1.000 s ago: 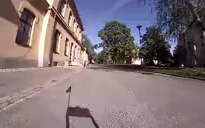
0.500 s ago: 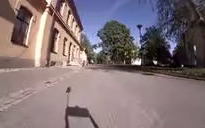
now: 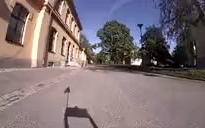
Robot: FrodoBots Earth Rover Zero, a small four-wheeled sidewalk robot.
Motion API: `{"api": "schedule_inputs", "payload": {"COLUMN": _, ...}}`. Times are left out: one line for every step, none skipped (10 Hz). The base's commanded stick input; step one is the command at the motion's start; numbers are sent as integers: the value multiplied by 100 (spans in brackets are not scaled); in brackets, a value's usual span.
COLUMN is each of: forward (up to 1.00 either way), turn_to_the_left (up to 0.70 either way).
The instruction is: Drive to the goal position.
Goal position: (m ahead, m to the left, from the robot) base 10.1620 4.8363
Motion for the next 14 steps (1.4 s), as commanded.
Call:
{"api": "schedule_inputs", "payload": {"forward": 85, "turn_to_the_left": 0}}
{"api": "schedule_inputs", "payload": {"forward": 85, "turn_to_the_left": 0}}
{"api": "schedule_inputs", "payload": {"forward": 85, "turn_to_the_left": 0}}
{"api": "schedule_inputs", "payload": {"forward": 85, "turn_to_the_left": 0}}
{"api": "schedule_inputs", "payload": {"forward": 85, "turn_to_the_left": 0}}
{"api": "schedule_inputs", "payload": {"forward": 85, "turn_to_the_left": 0}}
{"api": "schedule_inputs", "payload": {"forward": 85, "turn_to_the_left": 0}}
{"api": "schedule_inputs", "payload": {"forward": 85, "turn_to_the_left": 0}}
{"api": "schedule_inputs", "payload": {"forward": 85, "turn_to_the_left": 0}}
{"api": "schedule_inputs", "payload": {"forward": 85, "turn_to_the_left": 0}}
{"api": "schedule_inputs", "payload": {"forward": 85, "turn_to_the_left": 0}}
{"api": "schedule_inputs", "payload": {"forward": 85, "turn_to_the_left": 0}}
{"api": "schedule_inputs", "payload": {"forward": 85, "turn_to_the_left": 0}}
{"api": "schedule_inputs", "payload": {"forward": 85, "turn_to_the_left": 3}}
